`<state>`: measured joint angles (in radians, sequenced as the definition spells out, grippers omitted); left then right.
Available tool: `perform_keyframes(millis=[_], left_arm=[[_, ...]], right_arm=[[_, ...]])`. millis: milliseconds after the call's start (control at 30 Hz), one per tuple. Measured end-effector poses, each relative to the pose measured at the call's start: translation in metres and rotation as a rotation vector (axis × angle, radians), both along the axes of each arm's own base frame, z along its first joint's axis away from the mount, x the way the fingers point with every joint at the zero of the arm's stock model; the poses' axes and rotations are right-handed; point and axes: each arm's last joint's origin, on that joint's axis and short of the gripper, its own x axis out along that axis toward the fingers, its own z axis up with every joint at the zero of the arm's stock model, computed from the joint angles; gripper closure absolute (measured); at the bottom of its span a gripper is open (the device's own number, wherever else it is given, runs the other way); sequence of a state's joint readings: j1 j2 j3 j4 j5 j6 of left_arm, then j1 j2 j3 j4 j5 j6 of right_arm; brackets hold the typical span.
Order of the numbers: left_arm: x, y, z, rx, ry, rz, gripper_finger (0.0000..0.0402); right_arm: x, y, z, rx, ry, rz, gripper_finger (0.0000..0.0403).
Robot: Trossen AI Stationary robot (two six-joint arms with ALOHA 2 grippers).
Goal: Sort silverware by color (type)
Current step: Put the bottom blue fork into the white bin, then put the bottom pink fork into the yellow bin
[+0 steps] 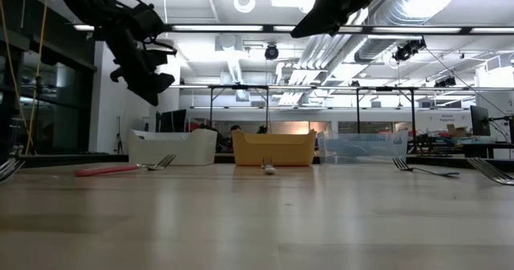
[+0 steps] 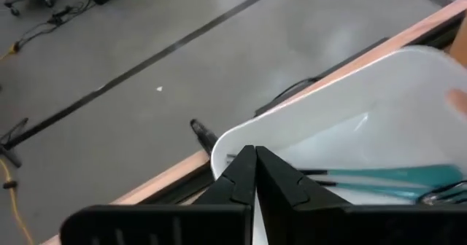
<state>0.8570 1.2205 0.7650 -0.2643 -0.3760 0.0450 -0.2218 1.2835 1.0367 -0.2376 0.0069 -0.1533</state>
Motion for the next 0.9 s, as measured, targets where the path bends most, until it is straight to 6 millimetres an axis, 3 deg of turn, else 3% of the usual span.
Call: perform_keyframes(millis=[267, 400, 533, 667, 900], left_arm=[[0.029, -0.016, 0.015, 0.104, -0.141, -0.174, 0.0401], [0.046, -0.027, 0.023, 0.173, -0.262, -0.283, 0.0401], [0.051, -0.040, 0.005, 0.216, -0.344, -0.365, 0.0401], [0.042, -0.045, -0.023, 0.161, -0.306, -0.322, 0.0401], [0.023, -0.026, -0.039, 0.003, -0.112, -0.248, 0.0401]], right_arm=[[-0.003, -0.001, -0.005, 0.029, 0.054, -0.058, 0.0401], [-0.004, 0.001, -0.022, 0.002, 0.057, -0.106, 0.0401], [-0.004, 0.005, -0.045, -0.004, 0.027, -0.098, 0.0401], [-0.007, 0.009, -0.062, 0.034, 0.007, -0.107, 0.0401], [-0.009, 0.012, -0.074, 0.037, -0.029, -0.100, 0.0401]])
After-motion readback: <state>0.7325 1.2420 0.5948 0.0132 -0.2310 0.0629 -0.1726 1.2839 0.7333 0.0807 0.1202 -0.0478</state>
